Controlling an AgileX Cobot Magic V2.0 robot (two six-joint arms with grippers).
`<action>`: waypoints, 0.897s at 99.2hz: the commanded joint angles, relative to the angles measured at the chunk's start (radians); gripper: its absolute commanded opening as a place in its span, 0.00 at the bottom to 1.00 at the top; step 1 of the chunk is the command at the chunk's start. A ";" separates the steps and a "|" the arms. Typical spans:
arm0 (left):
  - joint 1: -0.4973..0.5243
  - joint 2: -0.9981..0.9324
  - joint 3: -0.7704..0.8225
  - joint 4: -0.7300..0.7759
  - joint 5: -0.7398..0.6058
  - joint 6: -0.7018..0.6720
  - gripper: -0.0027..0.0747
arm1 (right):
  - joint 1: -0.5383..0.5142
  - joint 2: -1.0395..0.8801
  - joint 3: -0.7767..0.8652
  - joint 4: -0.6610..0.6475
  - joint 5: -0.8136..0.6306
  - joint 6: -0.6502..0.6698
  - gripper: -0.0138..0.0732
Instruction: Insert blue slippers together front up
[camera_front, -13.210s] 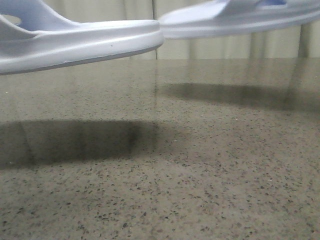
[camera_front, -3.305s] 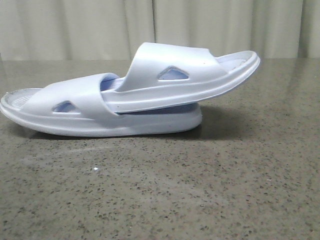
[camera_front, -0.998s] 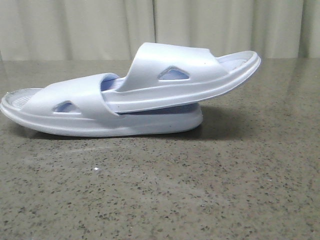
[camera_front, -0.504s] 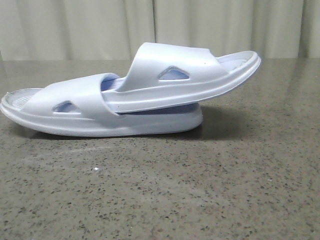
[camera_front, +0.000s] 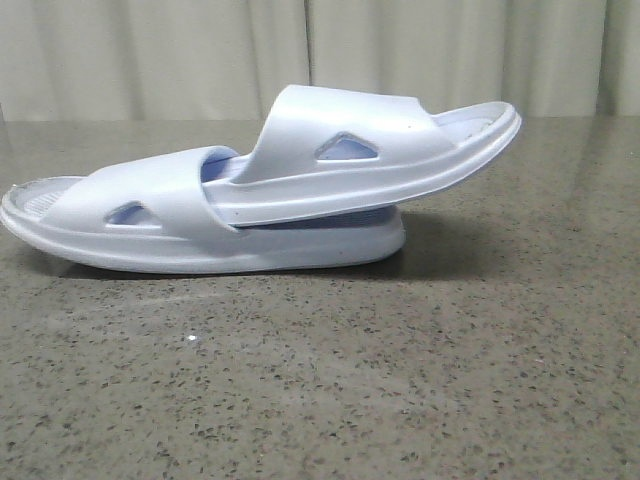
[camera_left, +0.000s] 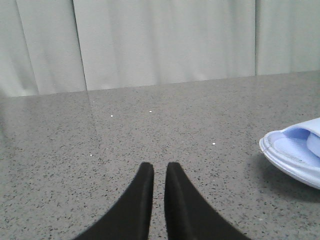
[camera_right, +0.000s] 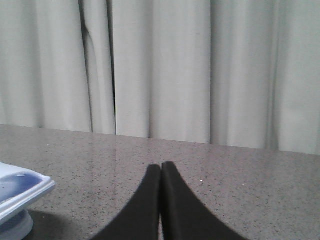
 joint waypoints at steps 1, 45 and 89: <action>-0.006 -0.029 0.010 -0.008 -0.080 -0.008 0.06 | -0.057 -0.020 -0.026 -0.203 0.015 0.199 0.04; -0.006 -0.029 0.010 -0.008 -0.080 -0.008 0.06 | -0.280 -0.156 -0.014 -0.556 0.211 0.639 0.04; -0.006 -0.029 0.010 -0.008 -0.080 -0.008 0.06 | -0.277 -0.156 0.124 -0.549 0.093 0.641 0.04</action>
